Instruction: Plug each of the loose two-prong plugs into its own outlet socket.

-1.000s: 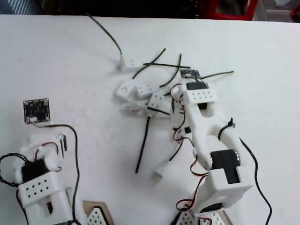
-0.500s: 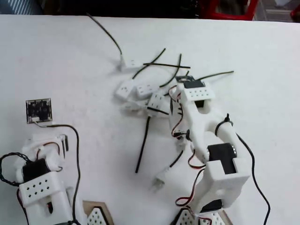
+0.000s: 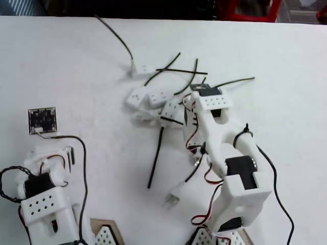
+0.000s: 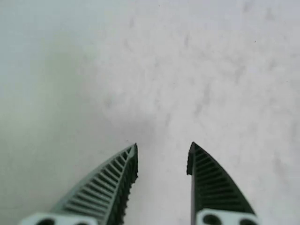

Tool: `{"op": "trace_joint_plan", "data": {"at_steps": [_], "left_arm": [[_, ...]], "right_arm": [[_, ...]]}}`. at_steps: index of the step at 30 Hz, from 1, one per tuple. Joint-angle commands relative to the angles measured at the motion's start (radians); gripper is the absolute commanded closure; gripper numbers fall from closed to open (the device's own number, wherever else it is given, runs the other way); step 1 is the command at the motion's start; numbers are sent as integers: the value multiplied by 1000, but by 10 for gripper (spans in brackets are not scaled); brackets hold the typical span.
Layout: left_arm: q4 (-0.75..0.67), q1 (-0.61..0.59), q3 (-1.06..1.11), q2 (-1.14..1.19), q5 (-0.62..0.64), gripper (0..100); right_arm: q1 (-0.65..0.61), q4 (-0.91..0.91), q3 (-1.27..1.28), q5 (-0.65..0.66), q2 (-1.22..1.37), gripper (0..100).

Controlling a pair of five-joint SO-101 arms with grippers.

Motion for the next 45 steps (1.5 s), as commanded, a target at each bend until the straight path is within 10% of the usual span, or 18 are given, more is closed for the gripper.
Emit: {"op": "trace_joint_plan", "data": {"at_steps": [1,33,45], "left_arm": [[-21,8,-3,-16,-11,816],[-21,8,-3,-16,-11,816],[-21,8,-3,-16,-11,816]], "right_arm": [[-8,12,-29,2,-4,958],[-10,56,-35,-41,33,981],[-131,278,-178,-43,-389,981]]}}
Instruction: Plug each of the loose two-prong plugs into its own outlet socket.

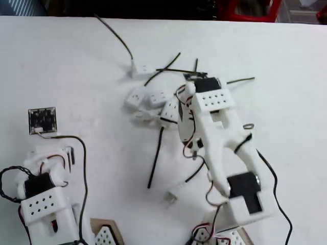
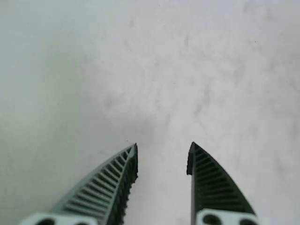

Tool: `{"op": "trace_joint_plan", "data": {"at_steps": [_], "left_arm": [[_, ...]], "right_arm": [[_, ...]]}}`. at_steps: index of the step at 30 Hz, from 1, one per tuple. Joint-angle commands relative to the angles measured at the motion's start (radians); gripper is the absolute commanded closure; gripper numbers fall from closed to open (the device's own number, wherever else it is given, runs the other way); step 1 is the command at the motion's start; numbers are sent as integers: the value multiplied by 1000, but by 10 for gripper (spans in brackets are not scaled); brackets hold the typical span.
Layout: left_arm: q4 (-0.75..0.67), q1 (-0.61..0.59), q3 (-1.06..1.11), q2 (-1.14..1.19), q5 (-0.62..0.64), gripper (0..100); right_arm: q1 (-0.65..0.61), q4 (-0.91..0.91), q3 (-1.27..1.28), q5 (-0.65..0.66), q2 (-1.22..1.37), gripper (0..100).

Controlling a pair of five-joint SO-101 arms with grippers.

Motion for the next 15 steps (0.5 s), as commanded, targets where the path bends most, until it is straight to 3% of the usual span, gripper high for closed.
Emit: {"op": "trace_joint_plan", "data": {"at_steps": [1,6,15], "left_arm": [[-21,8,-3,-16,-11,816],[-23,19,-8,-16,-8,816],[-209,206,-48,-16,-3,819]], "right_arm": [[-56,7,-41,-6,-183,981],[-139,-53,-37,-9,-303,981],[-334,-186,-38,-3,-346,981]]}}
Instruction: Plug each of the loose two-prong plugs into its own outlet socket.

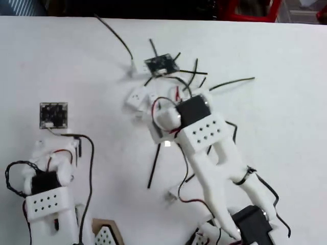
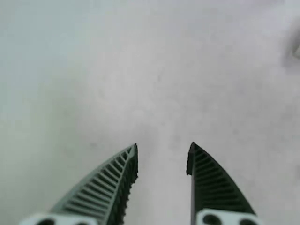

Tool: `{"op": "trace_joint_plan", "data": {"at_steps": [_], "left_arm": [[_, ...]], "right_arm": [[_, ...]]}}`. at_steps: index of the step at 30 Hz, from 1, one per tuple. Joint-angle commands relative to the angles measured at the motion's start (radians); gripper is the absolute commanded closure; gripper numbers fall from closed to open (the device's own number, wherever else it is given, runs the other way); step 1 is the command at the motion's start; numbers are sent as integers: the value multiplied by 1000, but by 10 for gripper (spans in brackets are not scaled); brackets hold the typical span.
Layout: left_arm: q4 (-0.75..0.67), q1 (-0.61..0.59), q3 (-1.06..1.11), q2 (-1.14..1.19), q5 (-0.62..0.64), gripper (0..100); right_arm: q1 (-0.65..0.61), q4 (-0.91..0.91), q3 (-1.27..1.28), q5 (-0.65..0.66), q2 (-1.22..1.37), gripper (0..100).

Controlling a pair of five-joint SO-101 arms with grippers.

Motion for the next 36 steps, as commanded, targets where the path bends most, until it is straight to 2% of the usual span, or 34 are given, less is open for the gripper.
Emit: {"op": "trace_joint_plan", "data": {"at_steps": [1,7,13,19,22,28,36], "left_arm": [[-114,93,-66,-16,-3,819],[-130,171,-201,-16,-2,819],[-209,254,-219,-13,0,819],[-247,263,-221,-15,183,816],[-270,286,-222,-15,218,816],[-272,427,-226,-16,218,816],[-264,630,-229,-18,193,816]], "right_arm": [[-51,-71,-31,-3,-77,981],[-125,-127,-6,-6,-163,981],[-205,-332,227,-6,-286,981],[-222,-553,497,-2,-518,981],[-222,-642,612,0,-602,981],[-222,-722,760,77,-685,981],[-208,-725,795,83,-690,981]]}}
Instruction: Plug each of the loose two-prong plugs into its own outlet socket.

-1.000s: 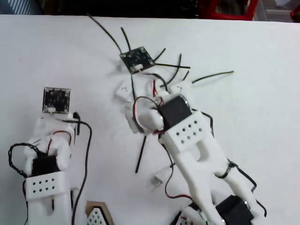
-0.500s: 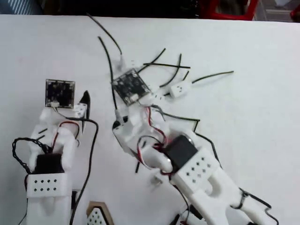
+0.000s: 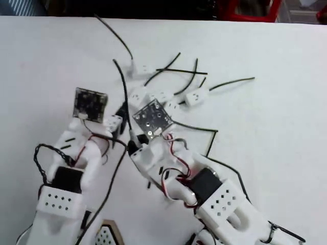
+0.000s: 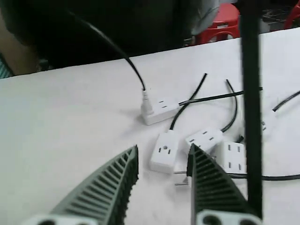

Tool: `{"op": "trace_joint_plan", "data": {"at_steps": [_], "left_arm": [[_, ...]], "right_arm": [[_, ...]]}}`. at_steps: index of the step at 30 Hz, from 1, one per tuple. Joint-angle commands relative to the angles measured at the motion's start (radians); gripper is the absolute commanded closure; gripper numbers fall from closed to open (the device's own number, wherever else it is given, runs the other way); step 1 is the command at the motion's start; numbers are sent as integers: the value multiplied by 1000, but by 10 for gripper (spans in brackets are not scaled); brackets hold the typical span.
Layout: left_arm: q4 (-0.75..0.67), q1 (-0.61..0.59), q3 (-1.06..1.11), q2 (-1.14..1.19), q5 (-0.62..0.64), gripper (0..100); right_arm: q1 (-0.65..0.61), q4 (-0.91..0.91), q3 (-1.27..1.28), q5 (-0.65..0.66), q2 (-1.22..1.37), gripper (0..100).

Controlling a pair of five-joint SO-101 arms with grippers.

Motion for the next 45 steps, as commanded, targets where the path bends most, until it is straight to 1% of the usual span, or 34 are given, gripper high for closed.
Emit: {"op": "trace_joint_plan", "data": {"at_steps": [1,4,13,15,18,20,23,27,30,32,35,38,41,43,45], "left_arm": [[-18,120,-69,-18,-44,817],[-18,162,-64,-18,-100,819],[-11,174,-51,-16,-104,816],[-9,200,-40,-16,-110,815],[-5,255,-21,-16,-193,815],[-9,262,-18,-16,-201,815],[-11,237,-14,-16,-172,815],[-11,151,-17,-16,-109,815],[-12,65,-20,-15,-69,815],[-12,15,-20,-10,-64,815],[-3,-38,-20,-8,-64,815],[8,-77,-26,-8,-64,815],[91,-81,-107,22,-66,815],[153,-76,-196,93,-68,814],[215,-74,-301,193,-69,792]], "right_arm": [[16,-24,-8,9,-21,981],[42,-24,-2,9,-21,981],[48,-25,21,9,-21,981],[48,-25,21,9,-21,981],[48,-25,23,9,-21,981],[48,-25,26,8,-19,981],[48,-25,34,6,-19,981],[85,-35,32,3,-19,981],[171,-87,32,2,-19,981],[231,-130,34,0,-19,981],[309,-182,34,-63,-19,981],[357,-209,35,-91,-18,981],[384,-211,35,-92,-18,981],[397,-211,35,-92,-18,981],[397,-225,49,-103,-18,981]]}}
